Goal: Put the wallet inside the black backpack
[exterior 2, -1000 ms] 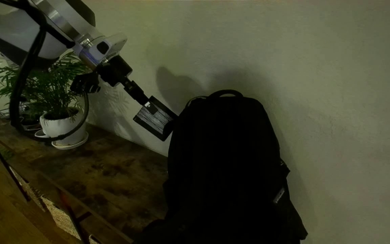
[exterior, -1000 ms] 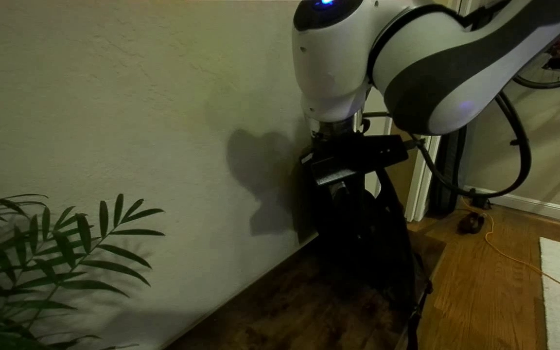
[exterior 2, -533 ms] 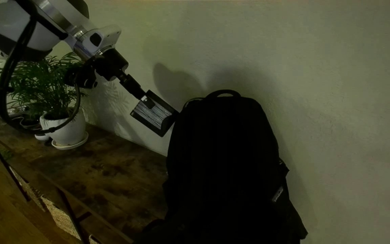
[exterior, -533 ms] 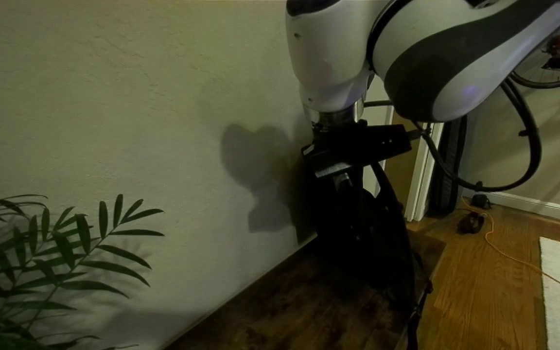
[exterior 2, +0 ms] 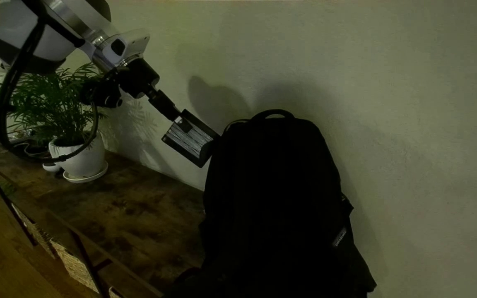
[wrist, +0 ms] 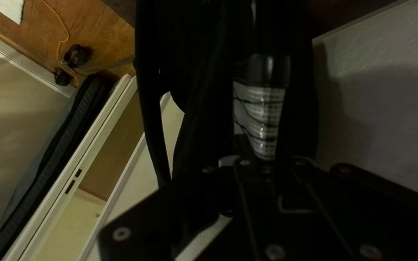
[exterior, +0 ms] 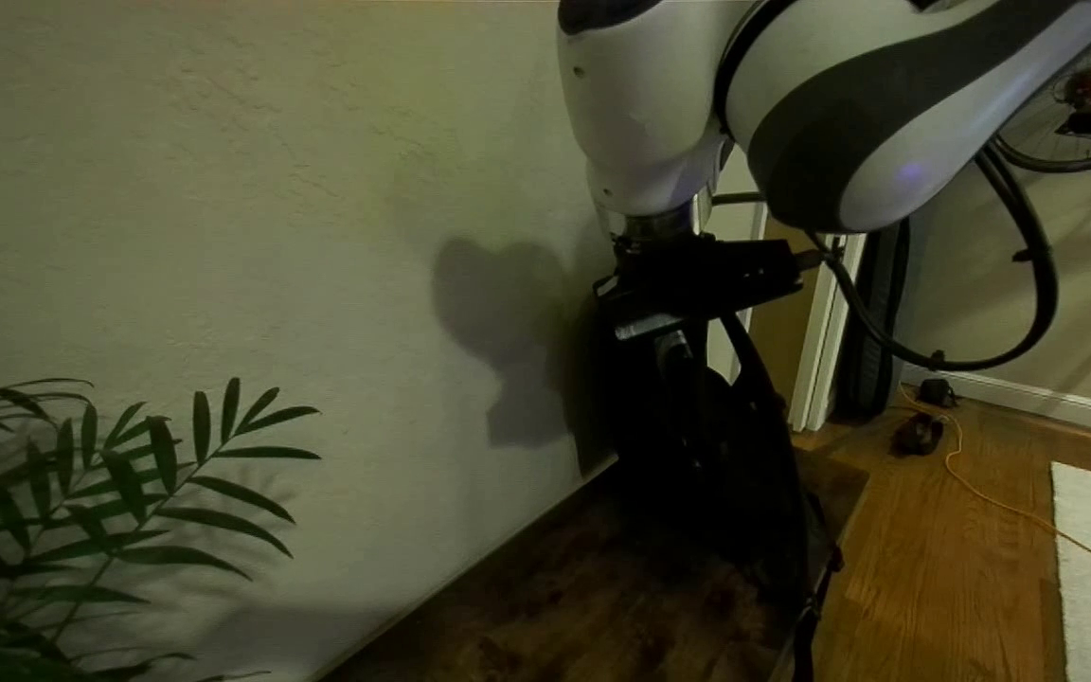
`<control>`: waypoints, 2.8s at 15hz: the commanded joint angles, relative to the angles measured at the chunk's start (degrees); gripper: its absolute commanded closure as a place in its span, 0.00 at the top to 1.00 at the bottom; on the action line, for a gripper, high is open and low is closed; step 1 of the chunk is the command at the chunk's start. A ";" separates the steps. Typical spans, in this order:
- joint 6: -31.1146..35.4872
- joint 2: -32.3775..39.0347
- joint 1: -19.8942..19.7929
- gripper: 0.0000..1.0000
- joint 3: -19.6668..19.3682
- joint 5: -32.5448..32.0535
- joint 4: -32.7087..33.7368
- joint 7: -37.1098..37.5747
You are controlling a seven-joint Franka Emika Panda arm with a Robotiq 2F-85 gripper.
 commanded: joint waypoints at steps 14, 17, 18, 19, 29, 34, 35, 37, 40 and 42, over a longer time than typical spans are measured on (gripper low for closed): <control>4.64 0.78 -6.73 0.04 0.74 -1.54 2.50 2.70; 7.16 2.30 -7.70 0.04 0.41 -1.35 3.56 2.76; 7.91 2.80 -8.01 0.04 0.30 -1.22 3.86 2.69; 8.51 3.28 -8.29 0.04 0.15 -1.23 4.12 2.69; 9.00 6.47 -8.96 0.41 -0.36 -0.64 6.03 1.81; 9.11 6.89 -9.09 0.71 -0.45 -0.47 6.58 1.61; 9.12 6.90 -9.11 0.79 -0.48 -0.47 6.63 1.58; 9.14 6.88 -9.19 0.92 -0.35 -0.12 6.70 1.24; 9.59 6.72 -9.25 1.00 0.12 0.69 6.28 0.53; 9.50 6.63 -9.08 1.00 0.46 1.27 6.07 0.24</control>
